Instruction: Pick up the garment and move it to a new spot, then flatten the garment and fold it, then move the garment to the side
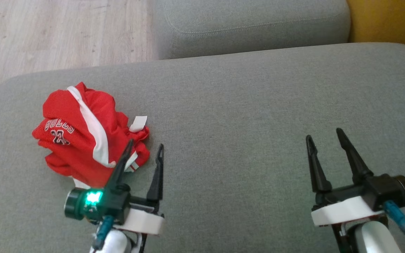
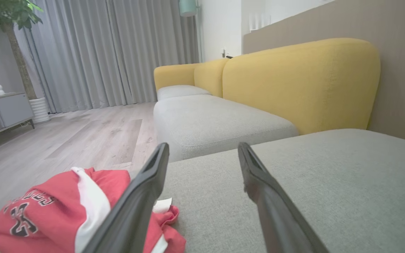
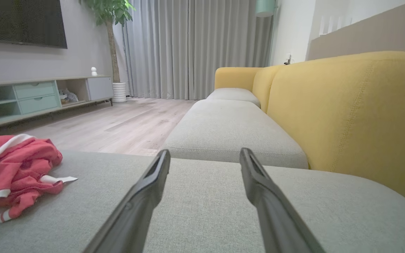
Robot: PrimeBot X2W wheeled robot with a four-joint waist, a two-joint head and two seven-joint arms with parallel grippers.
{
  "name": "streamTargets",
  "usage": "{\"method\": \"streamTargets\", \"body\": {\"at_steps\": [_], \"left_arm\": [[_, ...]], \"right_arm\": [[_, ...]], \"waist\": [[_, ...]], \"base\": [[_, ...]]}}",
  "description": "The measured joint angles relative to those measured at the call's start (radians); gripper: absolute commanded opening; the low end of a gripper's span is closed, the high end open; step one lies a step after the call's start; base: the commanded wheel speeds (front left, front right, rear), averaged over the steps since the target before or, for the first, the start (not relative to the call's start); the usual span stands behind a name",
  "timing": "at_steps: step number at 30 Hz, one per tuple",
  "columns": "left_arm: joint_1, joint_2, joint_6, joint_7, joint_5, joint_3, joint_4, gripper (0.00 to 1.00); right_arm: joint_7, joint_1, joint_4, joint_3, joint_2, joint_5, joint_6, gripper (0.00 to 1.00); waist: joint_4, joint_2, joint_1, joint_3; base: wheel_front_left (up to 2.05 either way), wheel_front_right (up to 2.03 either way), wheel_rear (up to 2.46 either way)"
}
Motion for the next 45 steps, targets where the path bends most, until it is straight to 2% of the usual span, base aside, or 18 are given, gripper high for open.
{"method": "streamTargets", "body": {"at_steps": [9, 16, 21, 30, 40, 45], "left_arm": [[0.038, -0.057, -0.062, -0.028, 0.0, 0.114, 0.009, 1.0], [0.065, -0.098, -0.119, -0.029, 0.016, 0.173, 0.097, 1.0], [0.065, -0.116, -0.145, -0.029, 0.035, 0.203, 0.122, 1.0], [0.065, -0.138, -0.172, -0.029, 0.069, 0.243, 0.127, 1.0], [0.066, -0.153, -0.173, -0.029, 0.101, 0.28, 0.126, 1.0], [0.08, -0.155, -0.18, -0.029, 0.111, 0.308, 0.127, 1.0]], "right_arm": [[-0.026, 0.001, 0.019, -0.007, 0.0, 0.125, 0.0, 1.0], [-0.031, 0.002, 0.082, 0.009, -0.001, 0.139, 0.0, 1.0], [-0.031, 0.002, 0.105, 0.012, -0.001, 0.154, 0.0, 1.0], [-0.031, 0.002, 0.109, 0.012, -0.001, 0.161, 0.0, 1.0], [-0.031, 0.002, 0.119, 0.028, -0.001, 0.172, 0.0, 1.0], [-0.031, 0.003, 0.123, 0.054, -0.001, 0.172, 0.0, 1.0]], "waist": [[0.004, 0.0, 0.0, 0.004], [0.005, 0.0, 0.0, 0.0], [0.006, 0.0, 0.0, -0.002], [0.012, 0.0, 0.0, 0.003], [0.084, 0.0, 0.0, -0.005], [0.145, 0.0, 0.0, -0.015]], "base": [[0.0, 0.0, 0.0], [0.0, 0.0, 0.0], [0.0, 0.0, 0.0], [0.0, 0.0, 0.0], [0.0, 0.0, 0.0], [0.0, 0.0, 0.0]]}}
